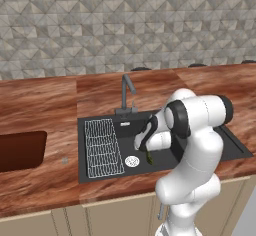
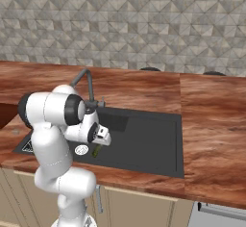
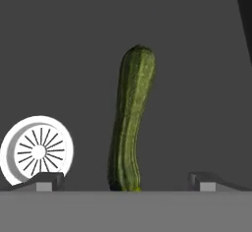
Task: Pick up all produce items and place them in the sink. Turn on the sink faucet to wash them. Then turn the sink off and put them in the tray.
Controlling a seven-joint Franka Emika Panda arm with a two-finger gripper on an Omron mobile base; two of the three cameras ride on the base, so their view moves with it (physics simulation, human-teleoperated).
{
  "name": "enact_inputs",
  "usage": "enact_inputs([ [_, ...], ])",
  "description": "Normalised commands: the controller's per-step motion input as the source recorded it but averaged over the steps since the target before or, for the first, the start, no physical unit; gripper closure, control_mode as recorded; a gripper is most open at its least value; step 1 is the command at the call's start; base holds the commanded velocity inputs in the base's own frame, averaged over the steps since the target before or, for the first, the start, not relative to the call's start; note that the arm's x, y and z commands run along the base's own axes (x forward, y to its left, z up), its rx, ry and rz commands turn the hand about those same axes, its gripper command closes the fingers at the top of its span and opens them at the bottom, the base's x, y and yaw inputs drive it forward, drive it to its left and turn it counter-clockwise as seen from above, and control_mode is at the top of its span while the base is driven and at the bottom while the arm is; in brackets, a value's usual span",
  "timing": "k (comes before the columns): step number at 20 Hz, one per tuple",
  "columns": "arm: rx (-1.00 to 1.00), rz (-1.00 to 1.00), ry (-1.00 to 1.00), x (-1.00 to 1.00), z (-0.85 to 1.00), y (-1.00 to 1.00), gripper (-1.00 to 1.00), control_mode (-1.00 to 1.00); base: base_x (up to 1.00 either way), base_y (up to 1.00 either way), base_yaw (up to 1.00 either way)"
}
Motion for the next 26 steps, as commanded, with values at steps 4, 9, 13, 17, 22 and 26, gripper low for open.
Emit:
enact_inputs([
  [4, 0.01, -0.01, 0.00, 0.10, -0.28, 0.00, -1.00, -1.00, 0.00, 0.00, 0.00],
  [9, 0.00, 0.00, 0.00, 0.07, -0.24, 0.00, -1.00, -1.00, 0.00, 0.00, 0.00],
  [13, 0.00, 0.00, 0.00, 0.03, -0.20, 0.00, -1.00, -1.00, 0.00, 0.00, 0.00],
  [17, 0.00, 0.00, 0.00, 0.06, -0.22, 0.00, -1.00, -1.00, 0.00, 0.00, 0.00],
  [22, 0.00, 0.00, 0.00, 0.07, -0.22, 0.00, -1.00, -1.00, 0.00, 0.00, 0.00],
  [26, 0.00, 0.00, 0.00, 0.07, -0.22, 0.00, -1.00, -1.00, 0.00, 0.00, 0.00],
])
